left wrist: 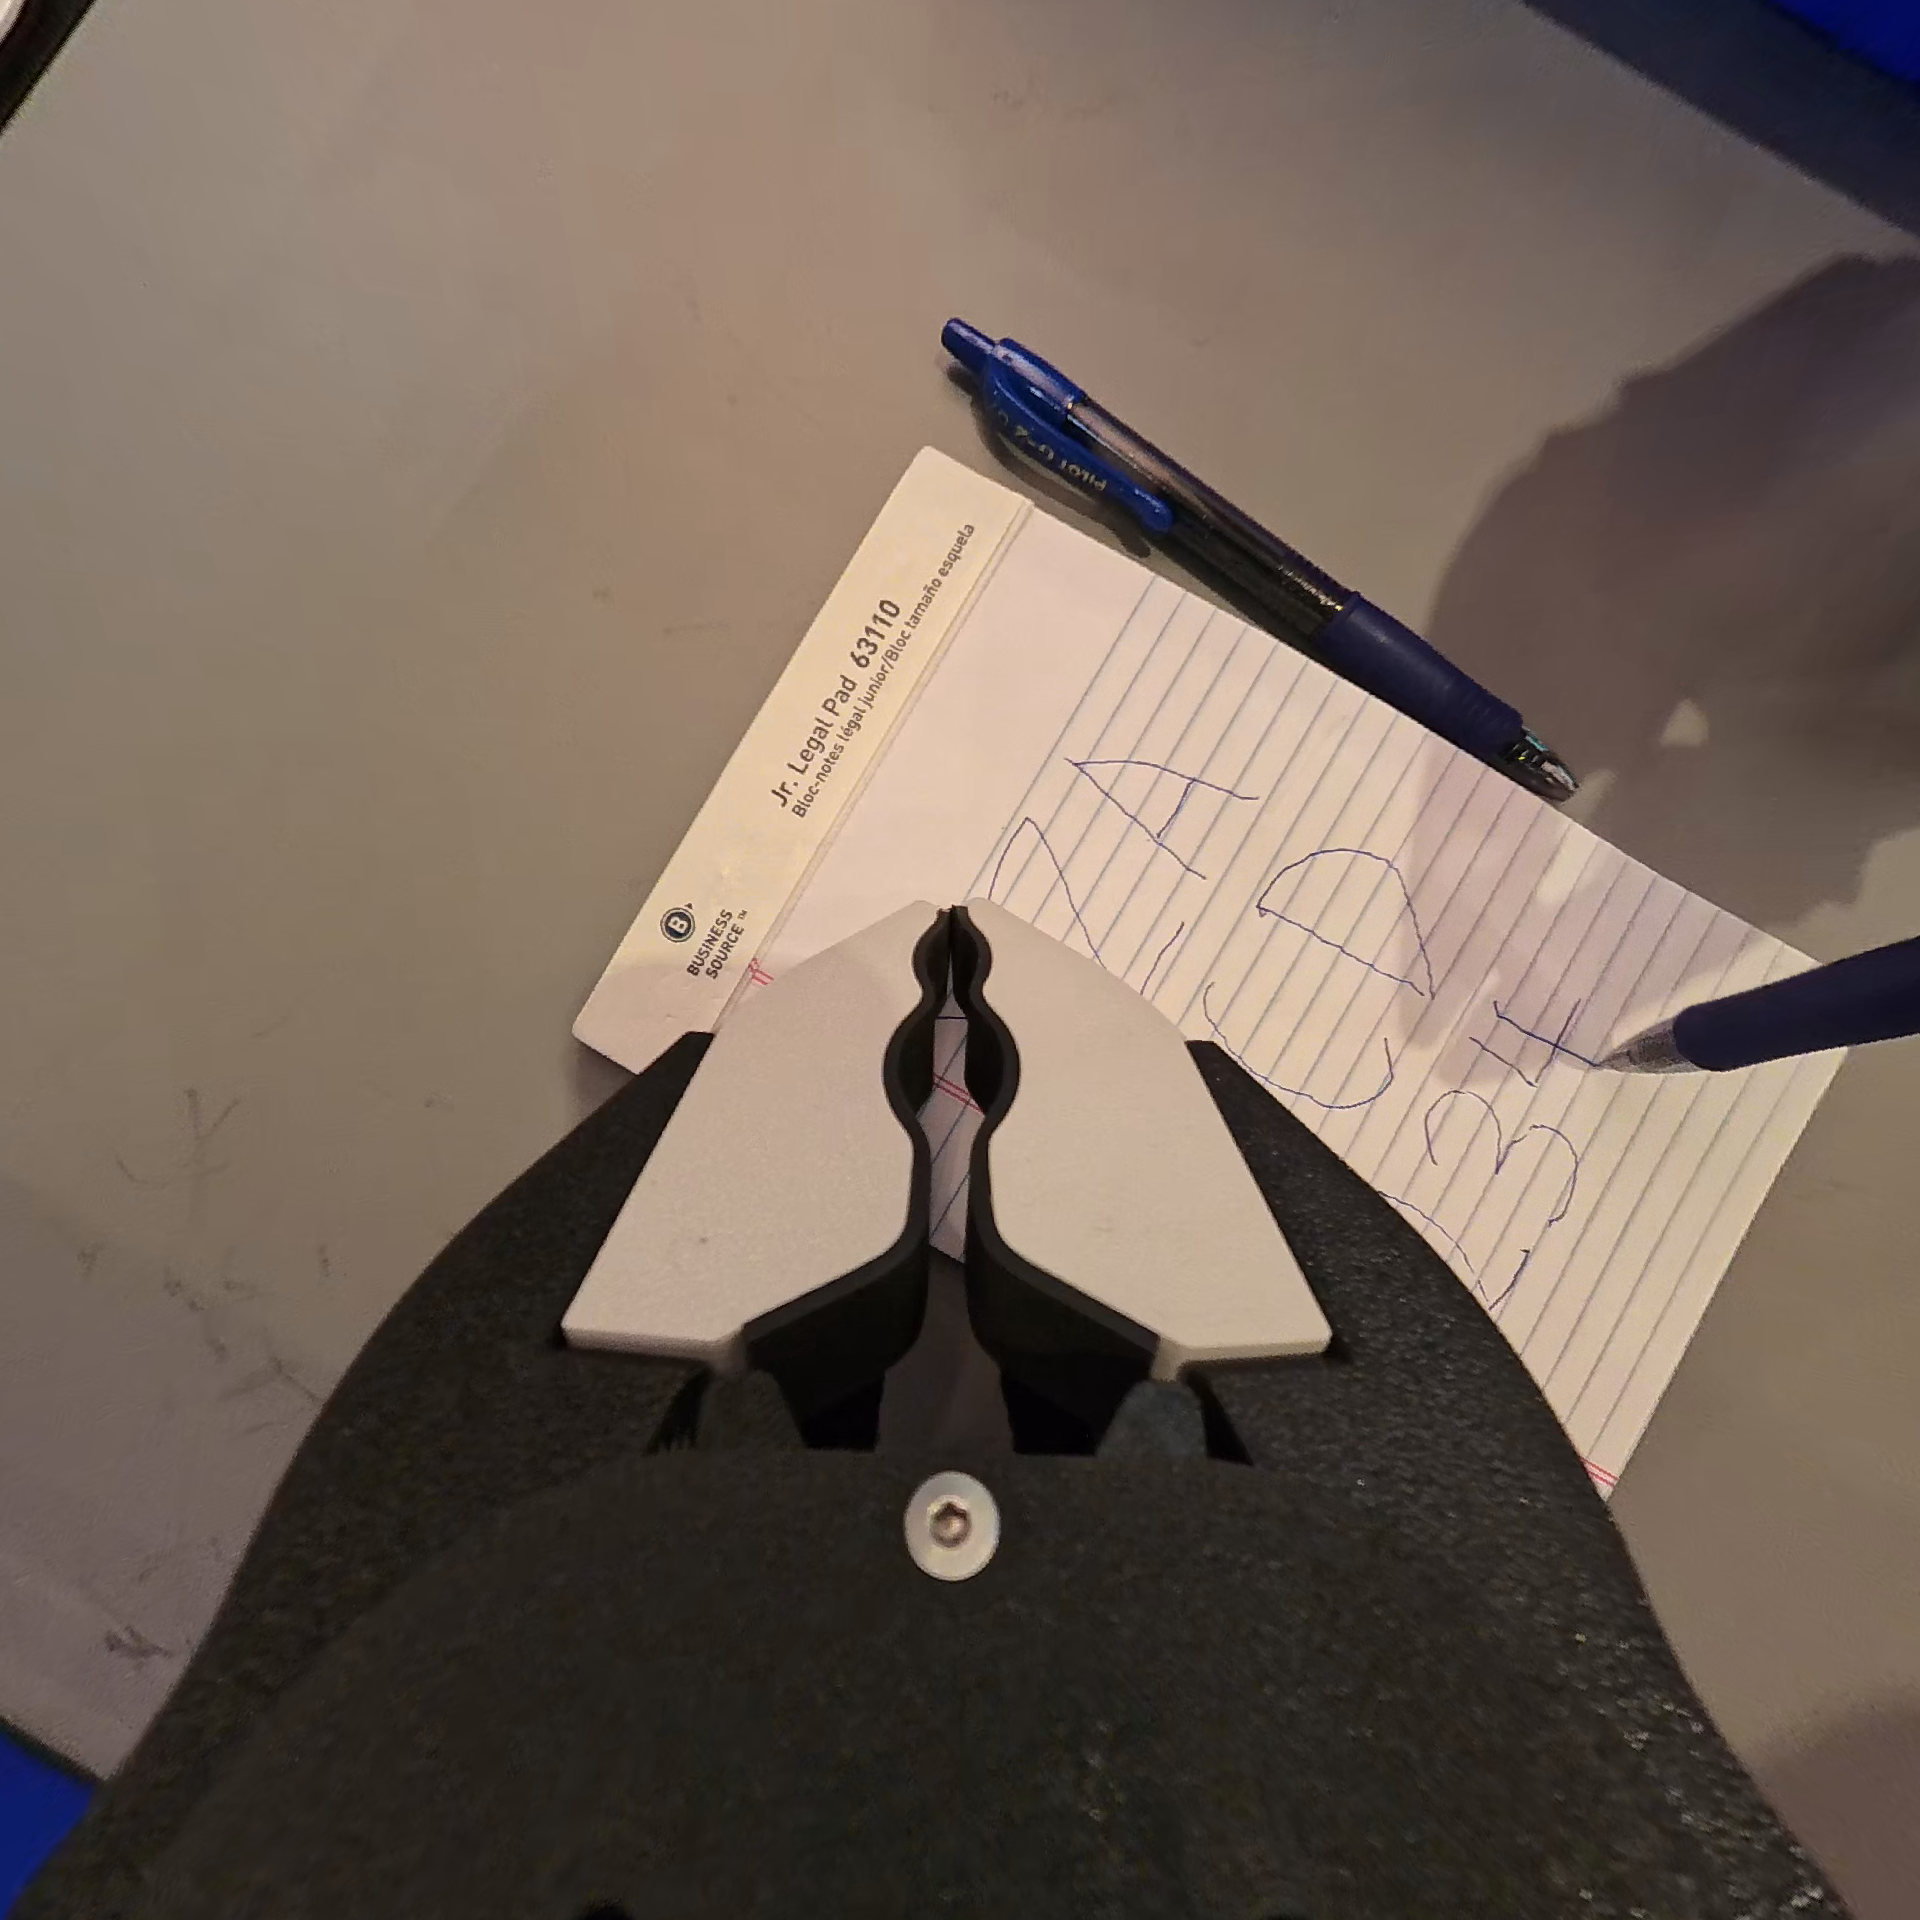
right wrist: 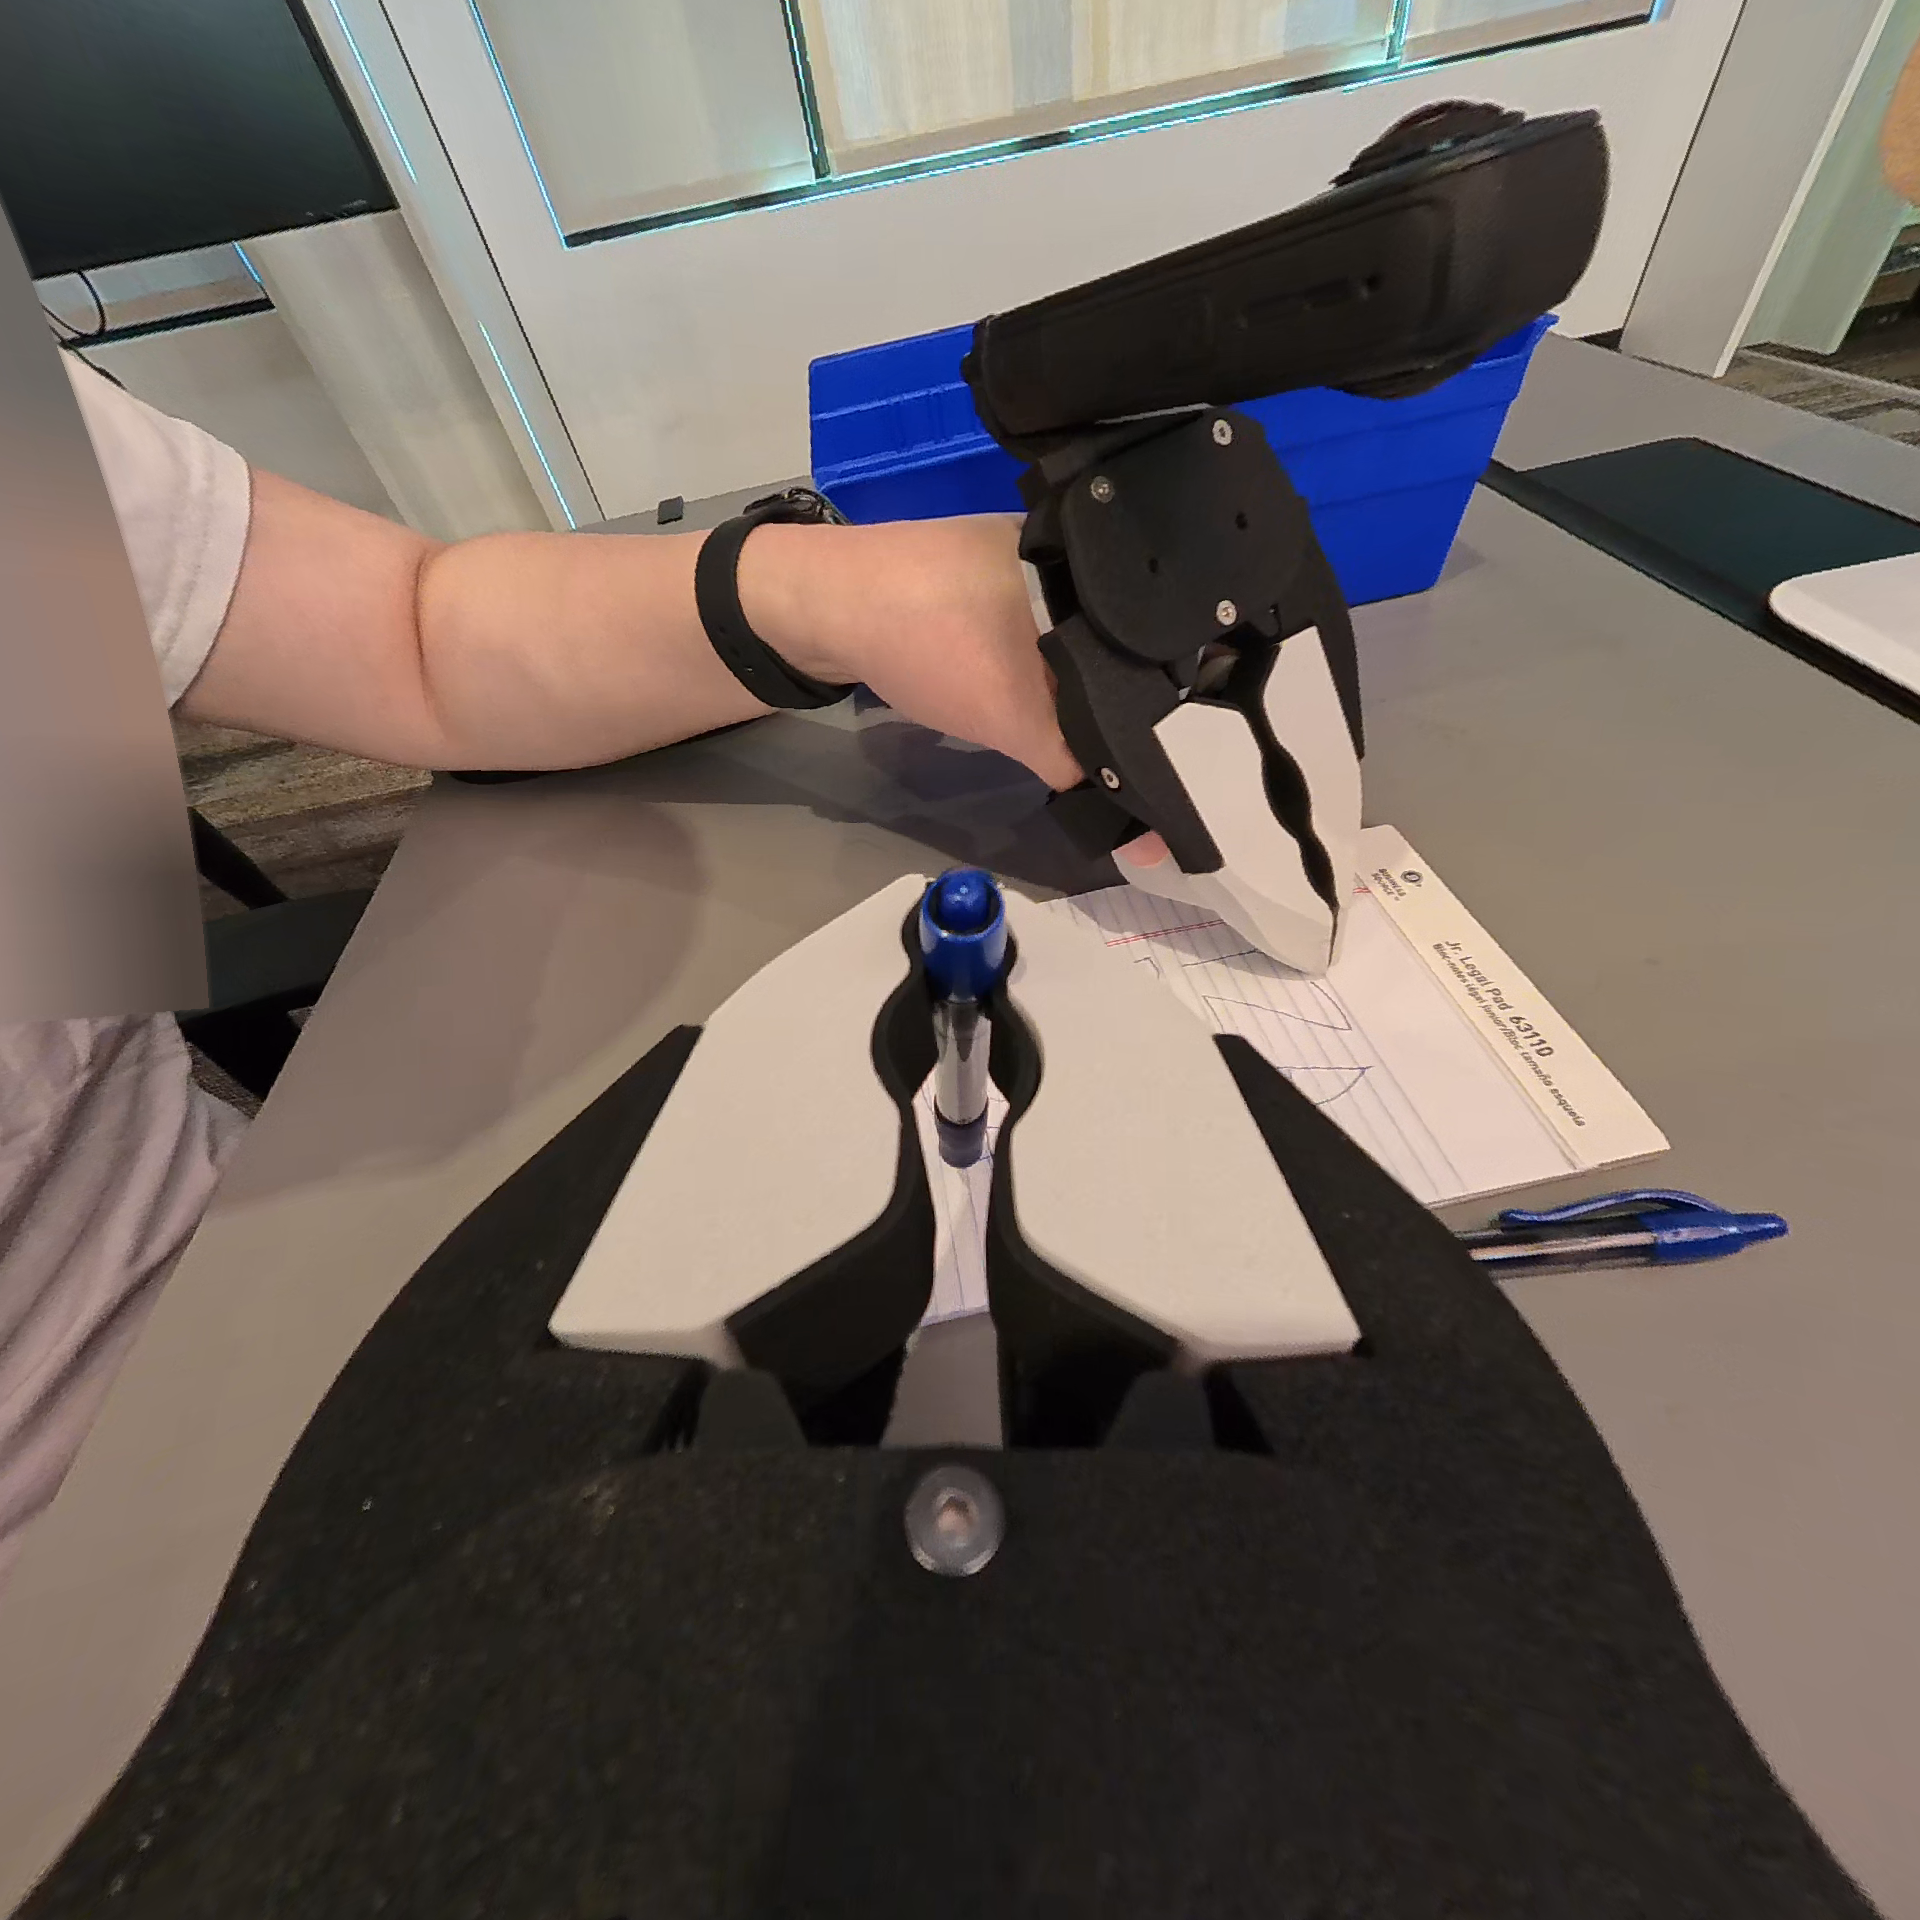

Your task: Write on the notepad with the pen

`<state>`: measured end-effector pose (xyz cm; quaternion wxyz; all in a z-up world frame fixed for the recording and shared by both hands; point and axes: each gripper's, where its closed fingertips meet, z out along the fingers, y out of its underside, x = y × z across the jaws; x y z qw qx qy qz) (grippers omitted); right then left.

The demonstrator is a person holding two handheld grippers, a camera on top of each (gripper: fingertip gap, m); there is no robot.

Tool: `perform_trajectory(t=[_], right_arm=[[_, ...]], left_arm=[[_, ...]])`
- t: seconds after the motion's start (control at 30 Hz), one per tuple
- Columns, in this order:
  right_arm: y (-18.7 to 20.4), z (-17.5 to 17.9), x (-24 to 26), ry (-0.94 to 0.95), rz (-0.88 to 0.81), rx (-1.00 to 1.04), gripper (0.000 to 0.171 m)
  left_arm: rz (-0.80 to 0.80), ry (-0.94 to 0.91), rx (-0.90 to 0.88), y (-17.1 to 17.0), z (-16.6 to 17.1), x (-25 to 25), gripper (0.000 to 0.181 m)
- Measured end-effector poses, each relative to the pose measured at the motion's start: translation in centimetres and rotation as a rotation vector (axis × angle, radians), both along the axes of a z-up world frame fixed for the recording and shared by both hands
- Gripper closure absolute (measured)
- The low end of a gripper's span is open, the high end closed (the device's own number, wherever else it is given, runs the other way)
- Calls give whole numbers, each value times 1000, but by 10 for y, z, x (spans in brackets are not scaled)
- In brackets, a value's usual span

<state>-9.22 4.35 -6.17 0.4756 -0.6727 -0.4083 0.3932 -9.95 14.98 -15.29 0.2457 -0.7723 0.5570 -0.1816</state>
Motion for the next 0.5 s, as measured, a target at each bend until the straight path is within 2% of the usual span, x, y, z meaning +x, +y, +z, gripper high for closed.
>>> perform_trajectory(t=[0.4,0.5], right_arm=[[-5,0,-1,5,17,-11,166],[-5,11,0,54,-5,88,167]], left_arm=[[0,-4,-5,0,0,0,181],[0,-3,-4,0,0,0,181]])
